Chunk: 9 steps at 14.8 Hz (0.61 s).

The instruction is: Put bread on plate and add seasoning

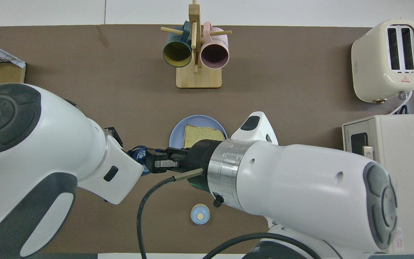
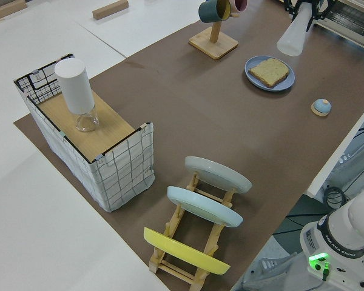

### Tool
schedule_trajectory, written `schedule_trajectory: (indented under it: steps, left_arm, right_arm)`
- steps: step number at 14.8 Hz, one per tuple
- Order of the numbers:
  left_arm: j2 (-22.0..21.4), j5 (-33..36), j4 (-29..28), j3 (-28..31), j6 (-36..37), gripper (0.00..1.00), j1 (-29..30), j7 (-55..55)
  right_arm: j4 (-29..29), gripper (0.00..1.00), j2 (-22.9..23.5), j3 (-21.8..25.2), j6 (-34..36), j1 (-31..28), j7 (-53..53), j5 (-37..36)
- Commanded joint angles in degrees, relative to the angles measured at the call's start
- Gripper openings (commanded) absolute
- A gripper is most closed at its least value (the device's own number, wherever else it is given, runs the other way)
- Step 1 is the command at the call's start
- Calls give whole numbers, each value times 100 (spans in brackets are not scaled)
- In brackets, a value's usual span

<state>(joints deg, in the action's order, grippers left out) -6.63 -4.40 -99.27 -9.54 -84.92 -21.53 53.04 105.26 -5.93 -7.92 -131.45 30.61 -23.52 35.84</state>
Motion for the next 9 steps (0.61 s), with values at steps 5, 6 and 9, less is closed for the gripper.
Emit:
schedule_trajectory:
  steps: [5, 6, 9]
  left_arm:
    - [-137, -105, -101, 40, -86, 30, -1, 101]
    - [-137, -122, -101, 40, -86, 30, -1, 101]
    - [-146, -184, -110, 49, -95, 30, 8, 93]
  right_arm:
    - [21, 41, -110, -7, 111, 7, -240, -121]
    - [30, 37, -118, -7, 111, 7, -240, -121]
    - [83, 33, -127, -7, 102, 7, -240, -121]
